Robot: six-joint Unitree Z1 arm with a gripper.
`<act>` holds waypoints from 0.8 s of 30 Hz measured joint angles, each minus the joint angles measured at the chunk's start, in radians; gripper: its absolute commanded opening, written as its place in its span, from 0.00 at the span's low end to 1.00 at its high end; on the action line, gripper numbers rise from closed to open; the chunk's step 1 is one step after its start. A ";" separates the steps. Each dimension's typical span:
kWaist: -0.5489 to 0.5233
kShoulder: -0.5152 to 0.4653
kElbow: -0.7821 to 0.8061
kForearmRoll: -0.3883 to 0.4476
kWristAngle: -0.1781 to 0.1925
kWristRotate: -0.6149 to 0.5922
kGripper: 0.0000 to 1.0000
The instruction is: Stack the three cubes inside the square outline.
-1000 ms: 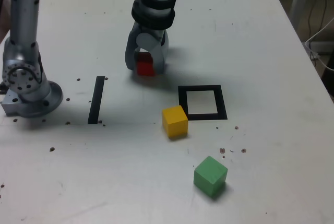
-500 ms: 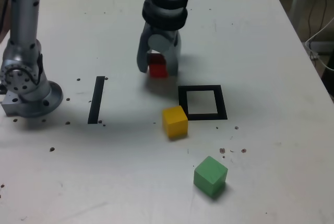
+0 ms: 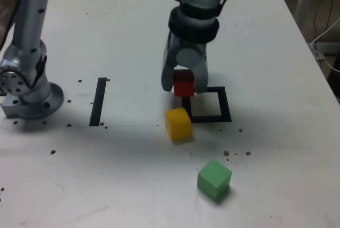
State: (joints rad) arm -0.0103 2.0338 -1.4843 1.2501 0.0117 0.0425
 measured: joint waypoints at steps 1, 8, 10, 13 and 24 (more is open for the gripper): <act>-0.005 0.009 -0.012 0.001 -0.007 -0.004 0.32; -0.023 0.068 -0.090 0.012 -0.029 -0.017 0.32; -0.023 0.084 -0.099 0.013 -0.031 -0.019 0.32; -0.022 0.094 -0.100 0.013 -0.031 -0.019 0.32; -0.006 0.116 -0.094 0.000 -0.031 -0.021 0.32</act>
State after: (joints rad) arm -0.0167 2.1494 -1.5786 1.2505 -0.0194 0.0216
